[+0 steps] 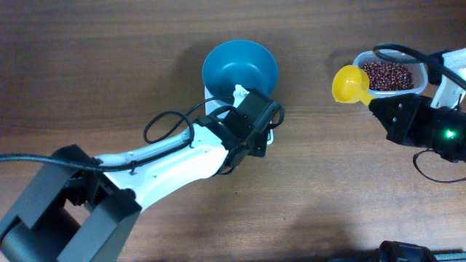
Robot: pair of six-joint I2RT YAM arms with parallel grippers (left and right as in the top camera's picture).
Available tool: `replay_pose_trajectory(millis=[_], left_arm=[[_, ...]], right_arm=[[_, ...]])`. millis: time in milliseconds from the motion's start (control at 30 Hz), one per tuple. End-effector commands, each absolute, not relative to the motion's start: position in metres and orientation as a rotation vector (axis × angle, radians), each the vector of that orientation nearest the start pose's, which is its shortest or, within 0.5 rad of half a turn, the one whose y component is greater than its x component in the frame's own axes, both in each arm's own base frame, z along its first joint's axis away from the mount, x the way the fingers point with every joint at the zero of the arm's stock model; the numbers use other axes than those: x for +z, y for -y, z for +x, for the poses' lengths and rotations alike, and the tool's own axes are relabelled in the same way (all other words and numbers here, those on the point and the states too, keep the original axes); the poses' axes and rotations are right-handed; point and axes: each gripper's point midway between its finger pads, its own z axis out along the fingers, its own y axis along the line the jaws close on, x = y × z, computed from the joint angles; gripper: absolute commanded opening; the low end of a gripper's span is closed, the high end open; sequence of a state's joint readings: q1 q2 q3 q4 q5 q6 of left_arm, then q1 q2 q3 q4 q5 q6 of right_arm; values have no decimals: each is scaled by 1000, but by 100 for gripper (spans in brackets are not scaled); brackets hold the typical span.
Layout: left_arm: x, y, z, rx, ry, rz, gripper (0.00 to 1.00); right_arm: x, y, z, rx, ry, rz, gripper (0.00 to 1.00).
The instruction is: Scoop item into bowl and weigh 50g on scale
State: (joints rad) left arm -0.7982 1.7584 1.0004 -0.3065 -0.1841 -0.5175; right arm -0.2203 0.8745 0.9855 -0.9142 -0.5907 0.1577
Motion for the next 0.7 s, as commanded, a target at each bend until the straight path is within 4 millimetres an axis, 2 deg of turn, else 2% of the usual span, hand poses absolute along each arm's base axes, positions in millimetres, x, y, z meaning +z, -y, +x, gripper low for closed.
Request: replay_pose_trajectory(millis=[0, 100, 200, 533, 667], left_arm=[[33, 263, 317, -151, -2564, 268, 0], [32, 264, 325, -138, -2533, 251, 0], [20, 265, 326, -125, -2544, 255, 0], [26, 265, 334, -115, -2502, 231, 0], [21, 266, 334, -113, -2507, 233, 0]], right_arm=[[256, -39, 257, 646, -2260, 144, 4], [257, -39, 258, 645, -2258, 143, 4], [257, -39, 258, 645, -2257, 143, 4], [257, -39, 258, 645, -2257, 143, 4], [257, -39, 258, 645, -2258, 143, 4]])
